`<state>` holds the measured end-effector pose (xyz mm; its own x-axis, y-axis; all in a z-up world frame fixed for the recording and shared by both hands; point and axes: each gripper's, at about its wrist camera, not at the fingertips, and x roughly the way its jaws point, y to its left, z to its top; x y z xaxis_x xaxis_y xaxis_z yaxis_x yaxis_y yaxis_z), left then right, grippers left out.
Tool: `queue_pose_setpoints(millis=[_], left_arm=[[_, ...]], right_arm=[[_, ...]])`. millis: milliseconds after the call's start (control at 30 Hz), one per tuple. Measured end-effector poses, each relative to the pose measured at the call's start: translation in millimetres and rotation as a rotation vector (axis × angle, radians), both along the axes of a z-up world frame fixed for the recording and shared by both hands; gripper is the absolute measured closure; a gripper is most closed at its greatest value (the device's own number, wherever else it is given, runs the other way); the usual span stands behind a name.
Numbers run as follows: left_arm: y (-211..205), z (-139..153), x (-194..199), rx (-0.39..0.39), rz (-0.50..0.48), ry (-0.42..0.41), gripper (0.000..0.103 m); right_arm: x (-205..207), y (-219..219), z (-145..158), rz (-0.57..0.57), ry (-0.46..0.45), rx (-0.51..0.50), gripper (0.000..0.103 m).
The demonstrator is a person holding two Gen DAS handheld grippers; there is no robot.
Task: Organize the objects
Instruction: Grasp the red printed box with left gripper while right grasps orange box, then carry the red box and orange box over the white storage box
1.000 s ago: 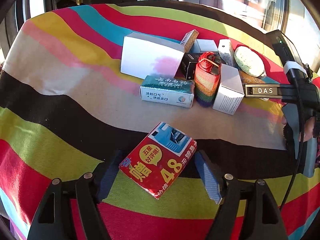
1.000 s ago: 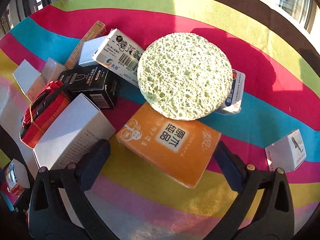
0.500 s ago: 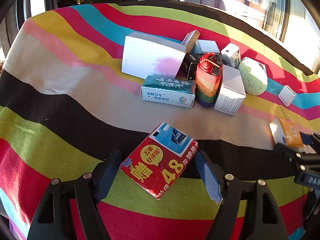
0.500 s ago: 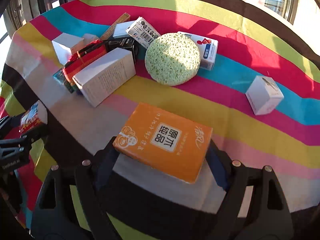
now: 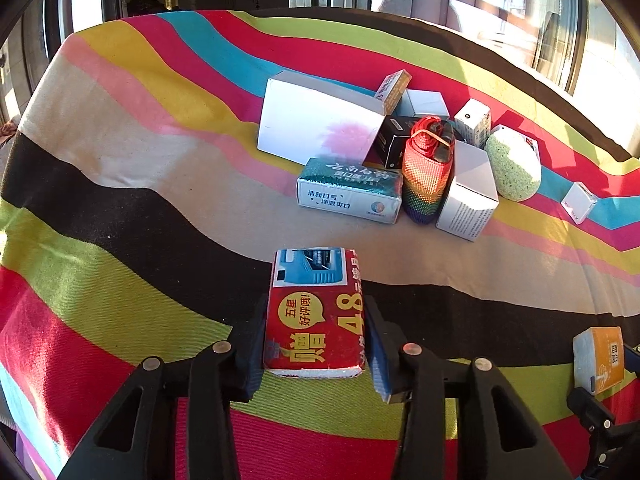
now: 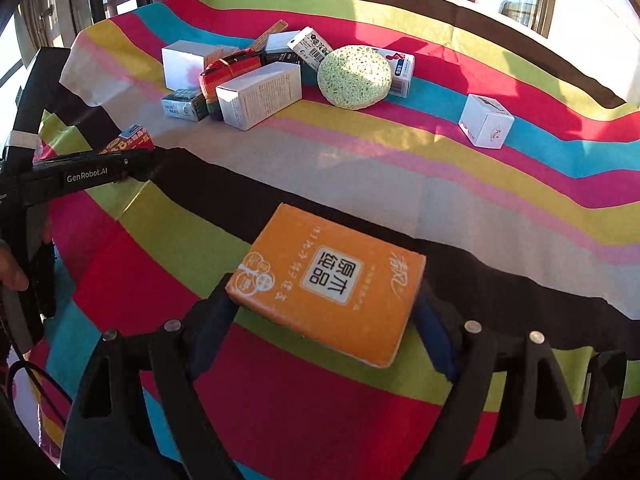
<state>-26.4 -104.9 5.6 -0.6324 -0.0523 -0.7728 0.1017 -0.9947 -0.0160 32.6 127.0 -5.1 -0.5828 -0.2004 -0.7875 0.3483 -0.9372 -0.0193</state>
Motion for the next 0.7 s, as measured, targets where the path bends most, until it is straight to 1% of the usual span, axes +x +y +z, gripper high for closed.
queue_pose_setpoints(millis=[133, 233, 367, 433, 600, 700], left_arm=[[-1, 0, 2, 0.005, 0.004, 0.004, 0.06], [-1, 1, 10, 0.002, 0.025, -0.002, 0.06], [2, 4, 40, 0.081, 0.057, 0.002, 0.06], [8, 6, 56, 0.094, 0.055, 0.008, 0.06], [32, 11, 87, 0.0, 0.011, 0.006, 0.06], [39, 13, 100, -0.029, -0.003, 0.0, 0.06]], right_arm=[[0, 2, 1, -0.002, 0.0, -0.003, 0.018], [0, 2, 0, -0.002, 0.0, -0.003, 0.018], [0, 2, 1, -0.001, 0.0, -0.003, 0.018], [0, 2, 1, -0.001, 0.0, -0.003, 0.017], [0, 2, 1, -0.001, 0.0, -0.003, 0.017], [0, 2, 1, -0.001, 0.0, -0.003, 0.018]])
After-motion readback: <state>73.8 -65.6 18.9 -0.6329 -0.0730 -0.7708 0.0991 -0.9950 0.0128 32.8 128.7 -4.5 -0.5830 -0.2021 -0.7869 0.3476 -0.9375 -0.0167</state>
